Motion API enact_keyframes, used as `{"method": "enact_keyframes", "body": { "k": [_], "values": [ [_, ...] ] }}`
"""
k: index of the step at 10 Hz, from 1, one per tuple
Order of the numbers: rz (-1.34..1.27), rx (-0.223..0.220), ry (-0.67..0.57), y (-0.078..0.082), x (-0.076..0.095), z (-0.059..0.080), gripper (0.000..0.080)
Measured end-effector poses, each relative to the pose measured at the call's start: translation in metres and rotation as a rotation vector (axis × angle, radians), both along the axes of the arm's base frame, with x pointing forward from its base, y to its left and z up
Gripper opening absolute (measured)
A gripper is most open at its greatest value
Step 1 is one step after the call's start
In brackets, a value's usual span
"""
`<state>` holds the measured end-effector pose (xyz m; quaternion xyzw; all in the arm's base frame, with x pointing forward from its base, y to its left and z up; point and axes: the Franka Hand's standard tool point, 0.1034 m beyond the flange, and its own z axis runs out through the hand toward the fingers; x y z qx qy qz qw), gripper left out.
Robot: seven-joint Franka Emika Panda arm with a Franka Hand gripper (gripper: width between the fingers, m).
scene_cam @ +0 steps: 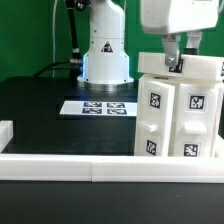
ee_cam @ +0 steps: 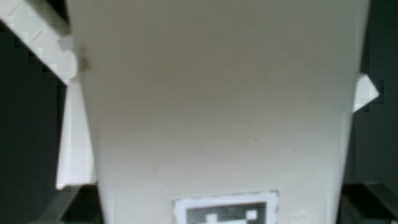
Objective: Assemble cabinet
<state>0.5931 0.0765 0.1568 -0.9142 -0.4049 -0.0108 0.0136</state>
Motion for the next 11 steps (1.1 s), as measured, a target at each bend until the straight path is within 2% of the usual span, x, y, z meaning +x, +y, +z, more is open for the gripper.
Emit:
{"method": "enact_keyframes", "body": {
  "k": [2,5,11],
  "values": [
    [-0.21,0.002,0.007,0.0002,0.0,0.0,0.0557],
    [-0.645,0.04,0.011,-0.0001,-0.0003,-0.001,0.0558],
    [-1.153,0.073,0.035,0.0038,0.0013,-0.0014,0.0558]
  ]
}}
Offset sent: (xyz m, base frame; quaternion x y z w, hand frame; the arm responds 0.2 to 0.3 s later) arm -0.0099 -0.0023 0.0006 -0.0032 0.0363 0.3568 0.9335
